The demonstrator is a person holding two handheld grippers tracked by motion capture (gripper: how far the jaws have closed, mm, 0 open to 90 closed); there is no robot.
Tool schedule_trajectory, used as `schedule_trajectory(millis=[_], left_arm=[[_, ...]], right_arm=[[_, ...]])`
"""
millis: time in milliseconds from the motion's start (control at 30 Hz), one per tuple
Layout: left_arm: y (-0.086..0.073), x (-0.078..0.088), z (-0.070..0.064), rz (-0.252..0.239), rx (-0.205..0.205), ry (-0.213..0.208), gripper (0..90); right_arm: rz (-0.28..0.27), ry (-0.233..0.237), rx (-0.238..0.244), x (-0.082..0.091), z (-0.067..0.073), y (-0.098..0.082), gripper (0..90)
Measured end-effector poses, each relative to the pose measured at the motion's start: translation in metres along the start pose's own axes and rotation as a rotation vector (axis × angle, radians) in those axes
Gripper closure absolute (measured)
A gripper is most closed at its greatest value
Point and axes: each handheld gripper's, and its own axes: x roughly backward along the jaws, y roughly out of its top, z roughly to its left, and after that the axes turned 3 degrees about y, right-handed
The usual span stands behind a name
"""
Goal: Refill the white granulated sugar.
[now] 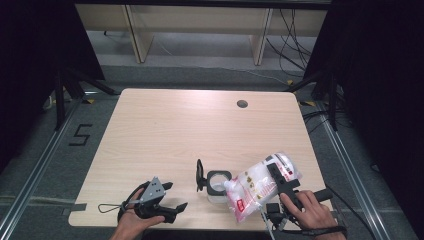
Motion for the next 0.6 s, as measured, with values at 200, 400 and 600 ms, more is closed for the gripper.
schedule_trajectory(millis=[200,400,600], left_arm=[[0.0001,-0.0001,0.0001,0.004,-0.006,0.0,16.1],[0.0,-0.0003,-0.0004,-0.001,0.005,-0.003,16.1],[0.0002,-0.0001,-0.0001,-0.002,0.002,-0.002,16.1]], right_arm=[[0.003,-0.006,0.022,-0.0022,0.0009,0.0001,43.4],[0.028,0.009,0.013,0.0004,0.0018,0.0008,43.7],[0.005,-0.038,0.069,0.0031,-0.0049,0.0024,43.6]])
